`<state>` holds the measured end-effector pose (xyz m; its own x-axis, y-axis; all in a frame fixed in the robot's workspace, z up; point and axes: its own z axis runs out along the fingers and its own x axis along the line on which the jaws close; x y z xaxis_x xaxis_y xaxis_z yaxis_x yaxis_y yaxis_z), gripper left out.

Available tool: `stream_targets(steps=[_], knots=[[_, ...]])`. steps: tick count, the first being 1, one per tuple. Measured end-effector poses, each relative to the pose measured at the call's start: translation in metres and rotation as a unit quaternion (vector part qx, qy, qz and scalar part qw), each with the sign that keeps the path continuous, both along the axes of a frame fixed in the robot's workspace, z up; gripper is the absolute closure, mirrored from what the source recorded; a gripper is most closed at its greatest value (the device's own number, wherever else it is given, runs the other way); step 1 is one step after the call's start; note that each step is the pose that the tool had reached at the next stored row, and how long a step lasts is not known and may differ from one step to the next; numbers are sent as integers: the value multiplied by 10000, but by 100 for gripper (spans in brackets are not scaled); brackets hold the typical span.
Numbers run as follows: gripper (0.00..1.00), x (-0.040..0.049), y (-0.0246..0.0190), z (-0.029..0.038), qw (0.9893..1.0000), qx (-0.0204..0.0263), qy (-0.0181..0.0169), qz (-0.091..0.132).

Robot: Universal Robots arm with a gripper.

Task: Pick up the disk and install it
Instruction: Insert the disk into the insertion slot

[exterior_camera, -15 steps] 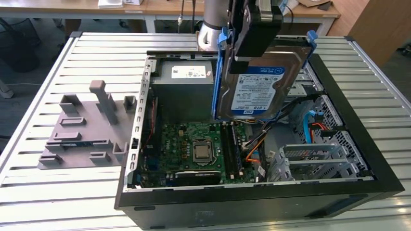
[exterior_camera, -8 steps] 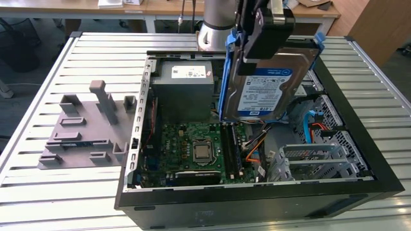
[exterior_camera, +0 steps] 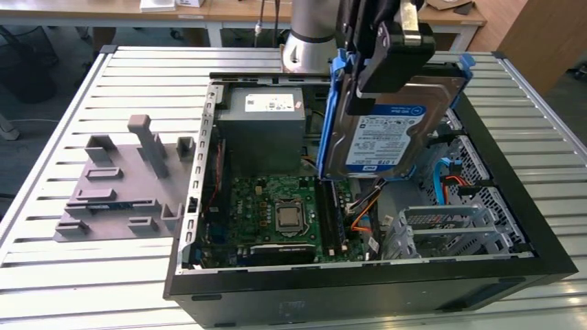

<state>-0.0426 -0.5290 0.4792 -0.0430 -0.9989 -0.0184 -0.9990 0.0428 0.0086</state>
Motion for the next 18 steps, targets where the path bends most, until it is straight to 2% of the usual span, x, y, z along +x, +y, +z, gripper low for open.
stream_targets(steps=[6,11,18], knots=[[64,29,-55,-6,10000,0,0,-20],[64,102,-60,-9,10000,0,0,-28],[64,107,-60,-9,10000,-1,0,-29]])
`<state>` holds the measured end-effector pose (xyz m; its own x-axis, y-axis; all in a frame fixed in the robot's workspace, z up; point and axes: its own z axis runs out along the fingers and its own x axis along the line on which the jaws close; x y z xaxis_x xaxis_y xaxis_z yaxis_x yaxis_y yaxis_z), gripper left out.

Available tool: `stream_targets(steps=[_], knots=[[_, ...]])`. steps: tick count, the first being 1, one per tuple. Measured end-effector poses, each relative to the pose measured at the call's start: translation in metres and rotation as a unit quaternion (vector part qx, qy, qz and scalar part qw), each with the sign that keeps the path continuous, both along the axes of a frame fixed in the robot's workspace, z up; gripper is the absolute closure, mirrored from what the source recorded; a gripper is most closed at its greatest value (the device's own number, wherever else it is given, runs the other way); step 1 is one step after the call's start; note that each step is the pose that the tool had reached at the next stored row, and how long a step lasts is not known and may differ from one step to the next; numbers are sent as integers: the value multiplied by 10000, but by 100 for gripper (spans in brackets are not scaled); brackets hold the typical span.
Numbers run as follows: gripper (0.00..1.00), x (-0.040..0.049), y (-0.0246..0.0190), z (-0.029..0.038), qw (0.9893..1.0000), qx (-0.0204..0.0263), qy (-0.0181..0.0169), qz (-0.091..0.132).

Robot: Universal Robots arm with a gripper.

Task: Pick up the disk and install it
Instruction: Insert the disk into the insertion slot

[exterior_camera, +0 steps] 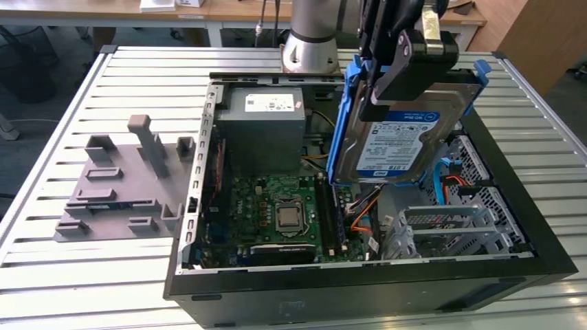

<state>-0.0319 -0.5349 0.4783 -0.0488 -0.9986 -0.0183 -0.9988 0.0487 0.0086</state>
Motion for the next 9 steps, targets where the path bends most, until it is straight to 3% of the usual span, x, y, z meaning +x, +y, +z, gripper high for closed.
stream_targets(steps=[9], knots=[[64,2,-7,-1,10000,0,0,1]])
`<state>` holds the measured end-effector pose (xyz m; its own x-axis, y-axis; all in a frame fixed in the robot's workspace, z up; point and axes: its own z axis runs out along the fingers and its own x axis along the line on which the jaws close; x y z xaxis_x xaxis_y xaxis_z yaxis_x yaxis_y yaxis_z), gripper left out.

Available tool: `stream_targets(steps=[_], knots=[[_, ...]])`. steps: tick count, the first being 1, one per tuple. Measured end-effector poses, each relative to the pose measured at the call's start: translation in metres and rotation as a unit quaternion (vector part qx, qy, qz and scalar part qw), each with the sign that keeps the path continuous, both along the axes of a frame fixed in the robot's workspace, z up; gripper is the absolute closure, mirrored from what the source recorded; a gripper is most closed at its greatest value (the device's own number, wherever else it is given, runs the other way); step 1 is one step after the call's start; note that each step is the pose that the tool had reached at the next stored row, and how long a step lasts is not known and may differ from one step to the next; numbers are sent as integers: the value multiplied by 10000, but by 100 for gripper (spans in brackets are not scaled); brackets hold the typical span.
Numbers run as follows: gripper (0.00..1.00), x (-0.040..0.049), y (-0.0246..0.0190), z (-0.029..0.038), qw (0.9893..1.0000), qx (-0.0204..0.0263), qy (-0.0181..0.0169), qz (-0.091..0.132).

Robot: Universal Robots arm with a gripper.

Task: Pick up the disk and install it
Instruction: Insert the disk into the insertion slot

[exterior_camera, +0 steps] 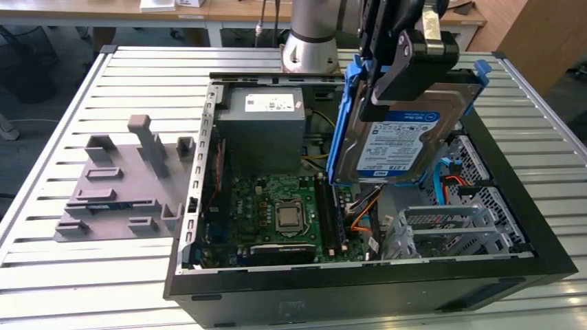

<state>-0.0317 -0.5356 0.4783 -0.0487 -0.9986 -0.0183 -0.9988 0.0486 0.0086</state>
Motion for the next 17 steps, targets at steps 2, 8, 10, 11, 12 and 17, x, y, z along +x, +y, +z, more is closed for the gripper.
stream_targets(steps=[2,8,10,11,12,17], knots=[[64,0,-11,-2,10000,0,0,0],[64,4,-76,-18,10000,0,-1,0],[64,19,-87,-27,10000,0,-1,0],[64,35,-90,-32,10000,-2,-2,-1],[64,55,-92,-36,10000,-7,-1,-1],[64,101,-121,-55,10000,-34,-1,0]])
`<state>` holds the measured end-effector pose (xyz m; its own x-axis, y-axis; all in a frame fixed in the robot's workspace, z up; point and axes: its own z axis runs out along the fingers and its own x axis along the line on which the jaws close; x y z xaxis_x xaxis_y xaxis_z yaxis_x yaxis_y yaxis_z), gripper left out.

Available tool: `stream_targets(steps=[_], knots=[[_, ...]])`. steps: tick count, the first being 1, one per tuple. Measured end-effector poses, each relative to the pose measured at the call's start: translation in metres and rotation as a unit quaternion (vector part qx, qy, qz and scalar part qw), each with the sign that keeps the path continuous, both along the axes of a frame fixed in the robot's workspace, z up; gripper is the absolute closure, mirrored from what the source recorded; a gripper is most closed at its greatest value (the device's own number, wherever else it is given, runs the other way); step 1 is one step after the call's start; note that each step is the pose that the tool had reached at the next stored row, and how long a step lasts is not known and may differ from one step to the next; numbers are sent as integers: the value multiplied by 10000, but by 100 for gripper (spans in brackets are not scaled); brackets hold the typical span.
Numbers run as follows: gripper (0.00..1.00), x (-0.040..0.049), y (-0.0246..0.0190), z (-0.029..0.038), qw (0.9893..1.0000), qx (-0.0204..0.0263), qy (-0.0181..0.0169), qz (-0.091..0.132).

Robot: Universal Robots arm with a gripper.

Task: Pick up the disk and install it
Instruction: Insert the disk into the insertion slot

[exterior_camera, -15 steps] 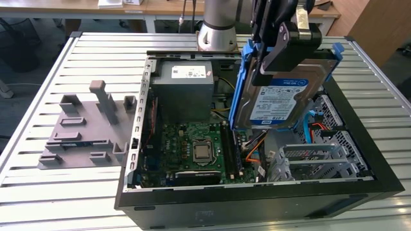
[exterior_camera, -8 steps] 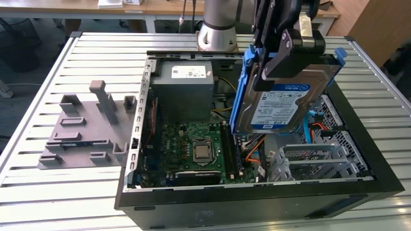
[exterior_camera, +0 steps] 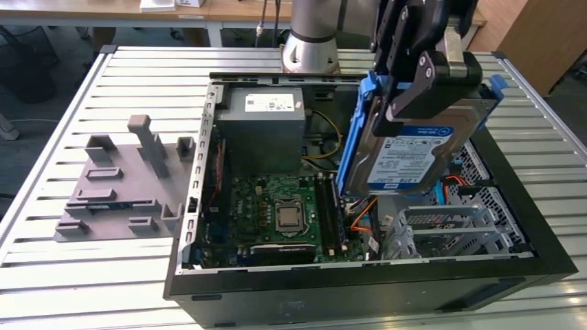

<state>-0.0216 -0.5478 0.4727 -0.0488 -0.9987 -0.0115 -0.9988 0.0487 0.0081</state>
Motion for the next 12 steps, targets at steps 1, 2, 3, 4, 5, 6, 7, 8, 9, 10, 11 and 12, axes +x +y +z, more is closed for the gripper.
stream_targets(steps=[1,2,3,4,5,6,7,8,9,10,11,12], knots=[[64,2,-12,-3,10000,-4,0,0],[64,4,-25,-5,10000,-7,0,0],[64,7,-34,-6,10000,-13,0,0],[64,14,-41,-8,10000,-19,0,0],[64,24,-46,-11,10000,-24,0,0],[64,39,-50,-14,10000,-28,0,-1],[64,56,-54,-16,10000,-32,0,-1],[64,71,-58,-20,10000,-33,0,-1],[64,85,-63,-25,10000,-34,0,-1],[64,97,-69,-29,10000,-36,0,-1],[64,106,-78,-33,10000,-37,0,-1],[64,114,-90,-38,10000,-36,0,-1]])
